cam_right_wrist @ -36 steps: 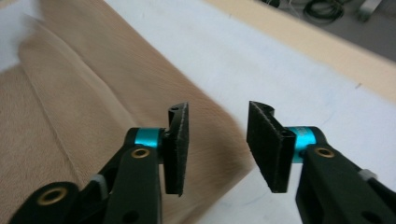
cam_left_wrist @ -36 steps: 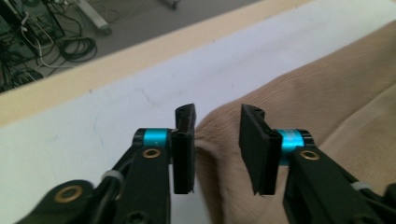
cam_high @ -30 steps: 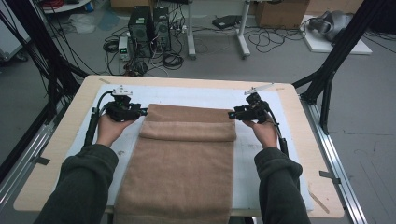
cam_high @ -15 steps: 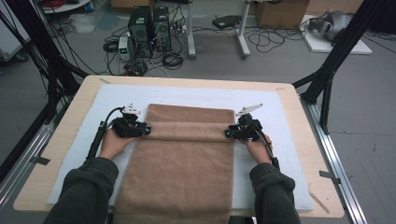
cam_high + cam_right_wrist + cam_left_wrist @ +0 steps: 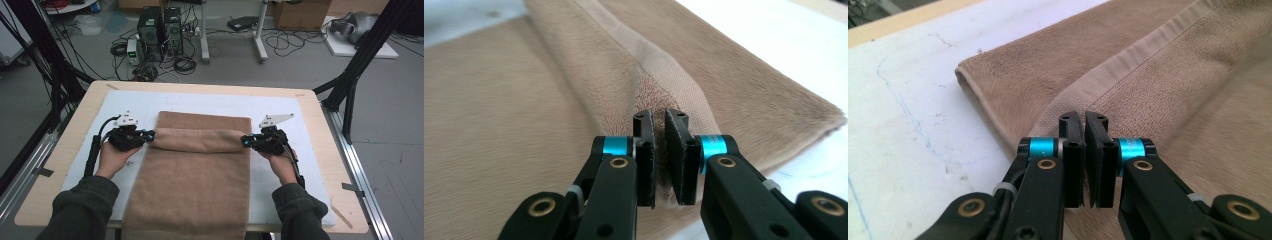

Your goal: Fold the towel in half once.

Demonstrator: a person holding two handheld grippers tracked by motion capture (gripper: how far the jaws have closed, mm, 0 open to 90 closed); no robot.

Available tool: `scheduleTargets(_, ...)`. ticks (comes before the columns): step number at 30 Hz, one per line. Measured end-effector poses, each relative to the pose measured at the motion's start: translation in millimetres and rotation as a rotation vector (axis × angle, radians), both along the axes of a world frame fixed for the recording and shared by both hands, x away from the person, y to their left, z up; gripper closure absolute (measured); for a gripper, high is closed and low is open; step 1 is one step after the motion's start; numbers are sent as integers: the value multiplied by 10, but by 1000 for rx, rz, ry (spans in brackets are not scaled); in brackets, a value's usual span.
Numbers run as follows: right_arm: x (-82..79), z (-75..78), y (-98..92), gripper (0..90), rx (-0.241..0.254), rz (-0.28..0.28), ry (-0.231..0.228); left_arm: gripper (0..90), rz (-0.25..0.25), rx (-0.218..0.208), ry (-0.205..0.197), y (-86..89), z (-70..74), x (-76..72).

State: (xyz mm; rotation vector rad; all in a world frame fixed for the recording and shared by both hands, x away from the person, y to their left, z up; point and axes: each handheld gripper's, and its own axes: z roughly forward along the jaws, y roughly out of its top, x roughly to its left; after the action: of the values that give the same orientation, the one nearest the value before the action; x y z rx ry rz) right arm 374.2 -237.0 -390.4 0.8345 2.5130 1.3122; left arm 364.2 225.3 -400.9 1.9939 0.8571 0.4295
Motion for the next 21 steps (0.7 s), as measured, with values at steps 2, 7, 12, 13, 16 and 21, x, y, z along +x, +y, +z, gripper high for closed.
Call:
scheduleTargets(2,-131,14,6,828,11,22,-2,860,-11,7,-29,26,4,-153)
scheduleTargets(7,-492,-12,28,827,26,84,-17,864,-26,27,-70,127,-37,-553)
scheduleTargets(12,-858,-57,50,828,22,137,-15,864,-44,21,-84,222,-121,-961)
scheduleTargets(13,-938,-58,56,827,22,151,-16,864,-53,20,-80,243,-131,-1037)
scheduleTargets(16,-1176,-46,92,810,-1,193,-27,863,-80,5,-76,300,-126,-1271)
scheduleTargets(21,-1327,-11,-4,666,53,205,-16,659,-142,-21,-76,362,-19,-1495)
